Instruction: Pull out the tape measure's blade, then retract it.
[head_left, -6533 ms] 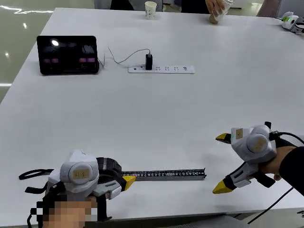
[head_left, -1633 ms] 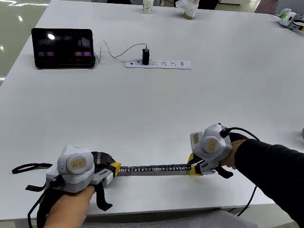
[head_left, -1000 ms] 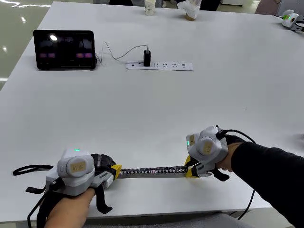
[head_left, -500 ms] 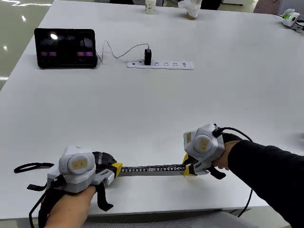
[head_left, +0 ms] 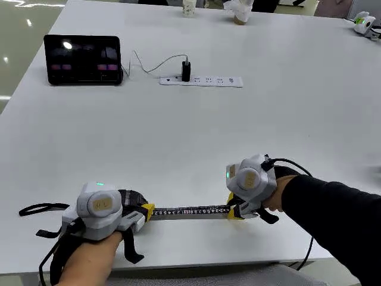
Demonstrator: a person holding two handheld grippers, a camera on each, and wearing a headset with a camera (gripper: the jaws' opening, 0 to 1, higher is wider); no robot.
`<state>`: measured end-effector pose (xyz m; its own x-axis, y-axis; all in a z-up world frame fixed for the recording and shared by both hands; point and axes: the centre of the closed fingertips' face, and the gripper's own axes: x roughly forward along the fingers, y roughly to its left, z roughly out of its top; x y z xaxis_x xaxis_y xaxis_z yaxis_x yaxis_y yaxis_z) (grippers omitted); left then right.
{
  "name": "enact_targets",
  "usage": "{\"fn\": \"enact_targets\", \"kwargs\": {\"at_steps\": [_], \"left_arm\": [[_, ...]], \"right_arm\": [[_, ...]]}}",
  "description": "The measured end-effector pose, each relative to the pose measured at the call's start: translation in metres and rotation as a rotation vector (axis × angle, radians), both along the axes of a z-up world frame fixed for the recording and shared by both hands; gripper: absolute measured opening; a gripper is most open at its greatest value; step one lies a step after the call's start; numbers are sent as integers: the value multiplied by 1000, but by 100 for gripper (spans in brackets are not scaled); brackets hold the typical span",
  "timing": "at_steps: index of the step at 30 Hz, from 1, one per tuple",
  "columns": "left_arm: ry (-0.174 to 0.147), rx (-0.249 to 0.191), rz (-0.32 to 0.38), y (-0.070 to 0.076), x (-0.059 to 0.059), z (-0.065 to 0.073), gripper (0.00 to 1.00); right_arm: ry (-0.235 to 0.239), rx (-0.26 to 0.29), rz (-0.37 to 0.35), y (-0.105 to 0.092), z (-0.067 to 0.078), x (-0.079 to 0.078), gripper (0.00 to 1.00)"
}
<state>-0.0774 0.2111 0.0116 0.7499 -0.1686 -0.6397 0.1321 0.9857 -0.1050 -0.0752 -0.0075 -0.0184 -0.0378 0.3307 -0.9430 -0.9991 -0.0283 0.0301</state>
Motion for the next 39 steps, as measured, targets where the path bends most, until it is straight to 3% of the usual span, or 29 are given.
{"fn": "enact_targets", "kwargs": {"at_steps": [39], "left_arm": [[4,-5,-1,1,0,0,62]], "right_arm": [[4,23,-6,19,0,-1,11]]}}
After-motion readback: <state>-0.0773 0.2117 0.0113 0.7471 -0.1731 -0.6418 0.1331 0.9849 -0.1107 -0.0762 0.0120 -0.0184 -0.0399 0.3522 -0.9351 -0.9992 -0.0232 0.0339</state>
